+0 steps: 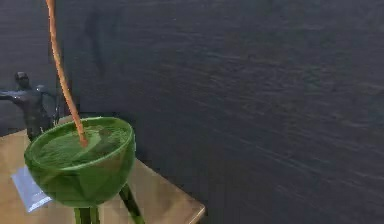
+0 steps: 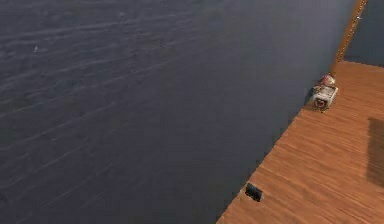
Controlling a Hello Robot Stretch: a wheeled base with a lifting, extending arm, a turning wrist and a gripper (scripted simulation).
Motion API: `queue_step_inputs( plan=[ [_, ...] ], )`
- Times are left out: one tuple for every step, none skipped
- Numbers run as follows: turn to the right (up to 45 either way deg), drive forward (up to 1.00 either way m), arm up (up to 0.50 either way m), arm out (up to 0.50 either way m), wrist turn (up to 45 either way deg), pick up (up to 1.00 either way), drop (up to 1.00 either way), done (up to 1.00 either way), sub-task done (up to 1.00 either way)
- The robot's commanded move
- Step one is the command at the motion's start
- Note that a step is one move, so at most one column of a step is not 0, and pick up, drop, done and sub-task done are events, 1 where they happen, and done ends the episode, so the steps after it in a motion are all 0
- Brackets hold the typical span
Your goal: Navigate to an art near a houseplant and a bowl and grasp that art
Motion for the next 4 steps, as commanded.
queue_step_inputs(
  plan=[
    [-45.0, 0.00, 0.00, 0.00, 0.0, 0.00, 0.00, 0.00, 0.00],
    [-45.0, 0.00, 0.00, 0.00, 0.0, 0.00, 0.00, 0.00, 0.00],
    [-33.0, 0.00, 0.00, 0.00, 0.0, 0.00, 0.00, 0.00, 0.00],
    [0.0, 0.00, 0.50, 0.00, 0.0, 0.00, 0.00, 0.00, 0.00]
  ],
)
